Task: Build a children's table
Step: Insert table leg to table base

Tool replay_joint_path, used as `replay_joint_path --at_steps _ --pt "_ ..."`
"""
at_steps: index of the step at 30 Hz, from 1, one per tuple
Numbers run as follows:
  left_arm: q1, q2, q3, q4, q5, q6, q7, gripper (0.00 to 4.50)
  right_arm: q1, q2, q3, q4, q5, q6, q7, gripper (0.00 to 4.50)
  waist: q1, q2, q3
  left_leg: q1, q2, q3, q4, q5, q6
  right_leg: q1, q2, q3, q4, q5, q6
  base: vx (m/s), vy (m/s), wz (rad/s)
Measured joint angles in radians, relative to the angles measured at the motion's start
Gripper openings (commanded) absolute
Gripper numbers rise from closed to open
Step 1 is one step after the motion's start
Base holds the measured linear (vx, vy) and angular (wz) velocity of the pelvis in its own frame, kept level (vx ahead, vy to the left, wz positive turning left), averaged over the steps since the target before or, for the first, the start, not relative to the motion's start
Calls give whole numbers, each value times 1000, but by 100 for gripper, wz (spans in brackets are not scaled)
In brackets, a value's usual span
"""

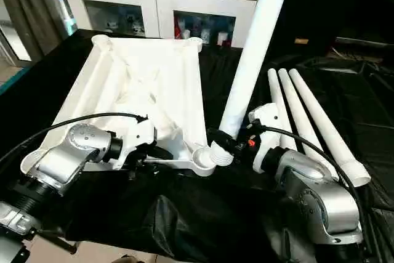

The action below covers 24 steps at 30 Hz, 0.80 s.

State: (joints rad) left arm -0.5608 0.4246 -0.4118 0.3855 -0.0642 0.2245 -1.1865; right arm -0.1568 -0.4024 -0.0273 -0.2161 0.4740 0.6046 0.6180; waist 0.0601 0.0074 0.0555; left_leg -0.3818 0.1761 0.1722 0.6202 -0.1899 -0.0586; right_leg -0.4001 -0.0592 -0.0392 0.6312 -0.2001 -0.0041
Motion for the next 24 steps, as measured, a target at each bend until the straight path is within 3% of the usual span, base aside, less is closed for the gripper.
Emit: replay_joint_path --at_steps 10,16,24 --pt "-10 3 4 24 3 7 -7 71 0 0 0 0 1 5 0 188 -1 0 0 0 0 0 0 0 0 0 0 0 0 0 0 0 0 0" --pt "-13 9 4 25 5 14 -18 6 -4 0 9 2 2 6 8 188 -2 0 0 0 0 0 0 0 0 0 0 0 0 0 0 0 0 0" --pt "-20 20 -7 24 28 -5 -25 0 -46 -1 28 30 1 6 32 188 -9 0 0 0 0 0 0 0 0 0 0 0 0 0 0 0 0 0"
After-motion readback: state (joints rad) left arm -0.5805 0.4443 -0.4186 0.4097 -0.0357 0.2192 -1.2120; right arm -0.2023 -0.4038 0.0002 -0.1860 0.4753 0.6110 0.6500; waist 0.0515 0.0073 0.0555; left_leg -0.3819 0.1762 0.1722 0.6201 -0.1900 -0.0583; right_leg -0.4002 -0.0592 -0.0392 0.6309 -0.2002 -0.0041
